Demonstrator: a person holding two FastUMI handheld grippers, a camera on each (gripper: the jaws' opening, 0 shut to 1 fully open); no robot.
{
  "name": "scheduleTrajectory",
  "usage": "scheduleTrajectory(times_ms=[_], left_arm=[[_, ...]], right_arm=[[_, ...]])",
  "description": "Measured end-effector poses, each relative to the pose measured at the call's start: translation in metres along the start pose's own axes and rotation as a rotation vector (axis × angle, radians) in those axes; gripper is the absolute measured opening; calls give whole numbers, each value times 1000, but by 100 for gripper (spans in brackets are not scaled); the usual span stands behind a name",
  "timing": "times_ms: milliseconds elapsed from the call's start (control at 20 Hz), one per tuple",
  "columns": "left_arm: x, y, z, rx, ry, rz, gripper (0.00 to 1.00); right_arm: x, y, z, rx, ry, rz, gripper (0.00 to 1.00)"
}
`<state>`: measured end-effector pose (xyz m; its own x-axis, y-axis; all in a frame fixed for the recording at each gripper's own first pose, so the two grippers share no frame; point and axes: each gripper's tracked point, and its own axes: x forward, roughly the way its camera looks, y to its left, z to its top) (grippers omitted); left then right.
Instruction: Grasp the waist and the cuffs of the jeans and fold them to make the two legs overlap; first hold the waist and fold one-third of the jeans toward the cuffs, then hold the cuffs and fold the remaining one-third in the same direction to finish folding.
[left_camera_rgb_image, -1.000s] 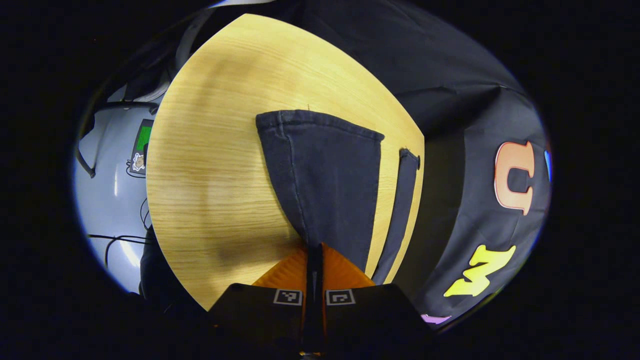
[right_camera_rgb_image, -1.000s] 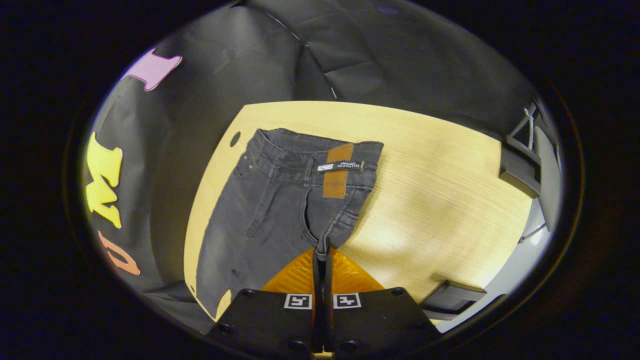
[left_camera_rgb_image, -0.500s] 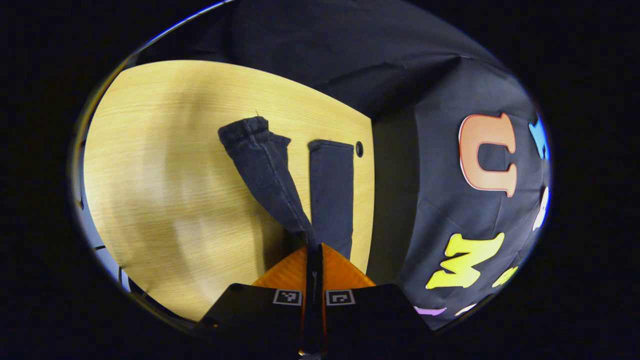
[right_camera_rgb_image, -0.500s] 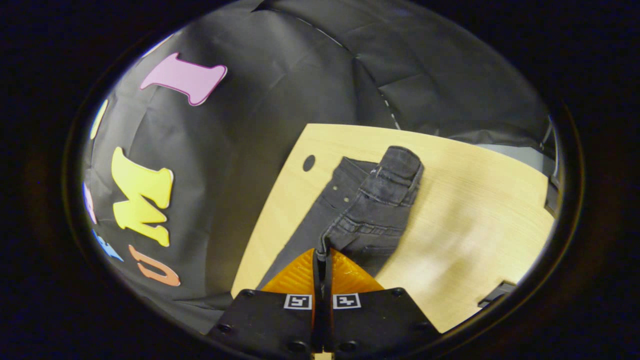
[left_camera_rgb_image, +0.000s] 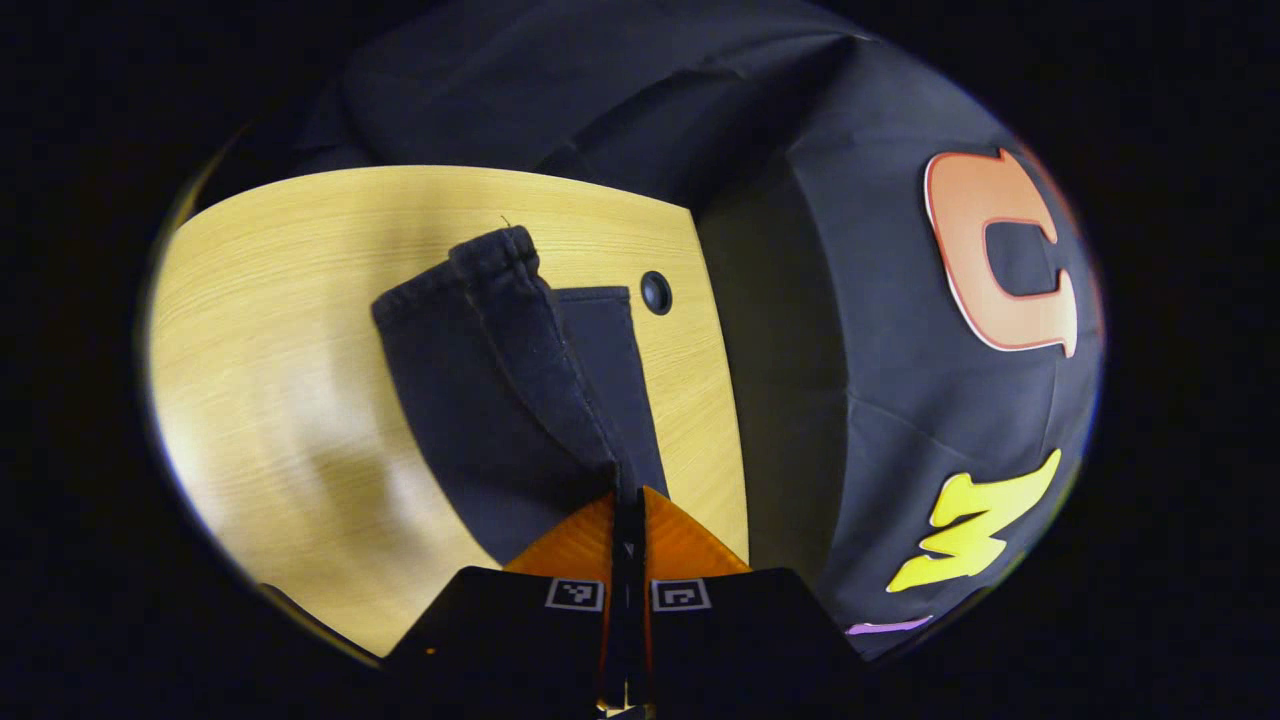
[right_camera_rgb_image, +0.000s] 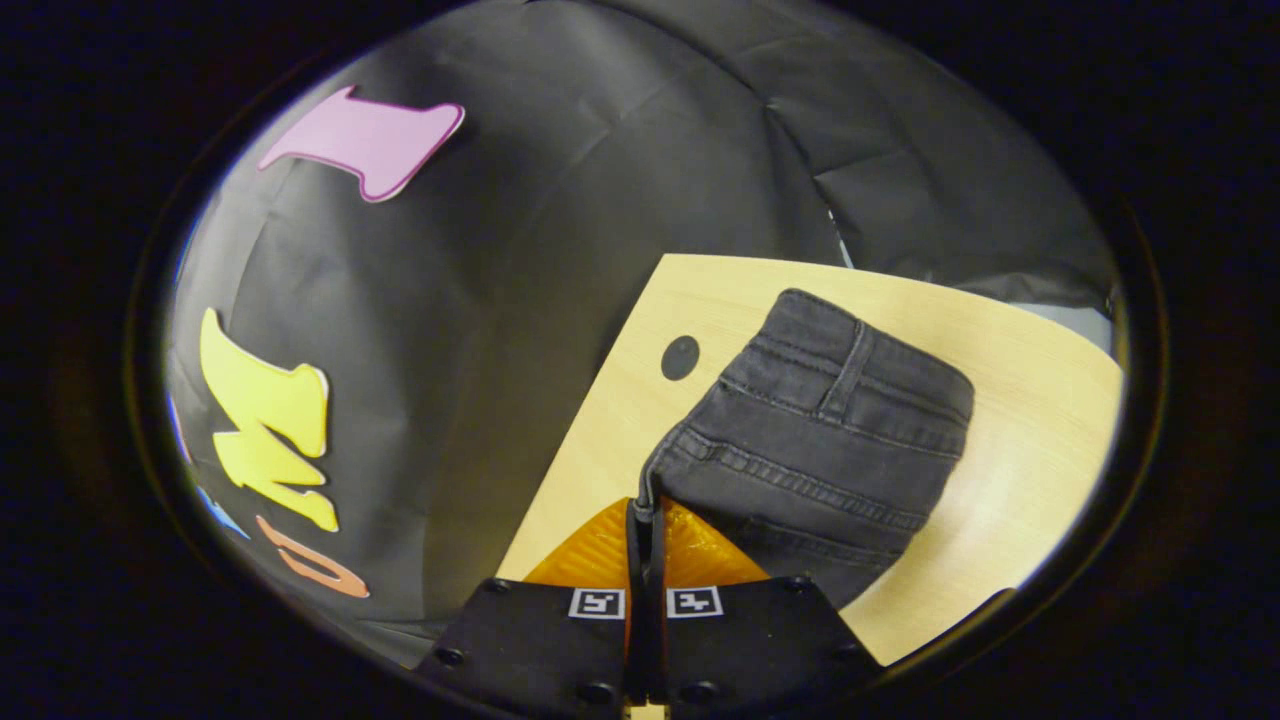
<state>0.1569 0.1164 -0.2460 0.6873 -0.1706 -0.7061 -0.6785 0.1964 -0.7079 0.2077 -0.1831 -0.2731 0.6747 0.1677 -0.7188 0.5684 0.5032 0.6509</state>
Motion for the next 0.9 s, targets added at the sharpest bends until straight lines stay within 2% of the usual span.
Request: scheduleTrajectory(times_ms=[150, 300, 450, 550, 600, 650, 700, 800, 850, 900], left_arm=[[41, -10, 4, 49, -2, 6, 4], [74, -4, 7, 149, 5, 35, 4], [90, 4, 10, 204, 14, 62, 4], [91, -6, 8, 253, 12, 30, 4], [89, -6, 11, 296, -2, 25, 0], [87, -13, 17, 359, -36, 17, 25], [80, -12, 29, 432, -91, 41, 50], [70, -21, 42, 551, -153, 42, 100], [66, -28, 40, 587, -168, 35, 98], [56, -34, 42, 618, -190, 34, 98]], right_arm=[[35, -1, 3, -45, -23, -30, 0], [64, -7, 3, -46, -30, -60, 1], [84, -16, 0, -63, -39, -96, 1], [84, -18, -4, -81, -41, -117, 1], [82, -16, -4, -86, -50, -113, 0], [82, -13, -3, -91, -53, -91, 0], [79, -6, -2, -99, -57, -60, 25], [81, -5, 5, -154, -70, -56, 74], [85, -5, -1, -186, -71, -59, 99], [81, -1, -2, -210, -76, -45, 98]])
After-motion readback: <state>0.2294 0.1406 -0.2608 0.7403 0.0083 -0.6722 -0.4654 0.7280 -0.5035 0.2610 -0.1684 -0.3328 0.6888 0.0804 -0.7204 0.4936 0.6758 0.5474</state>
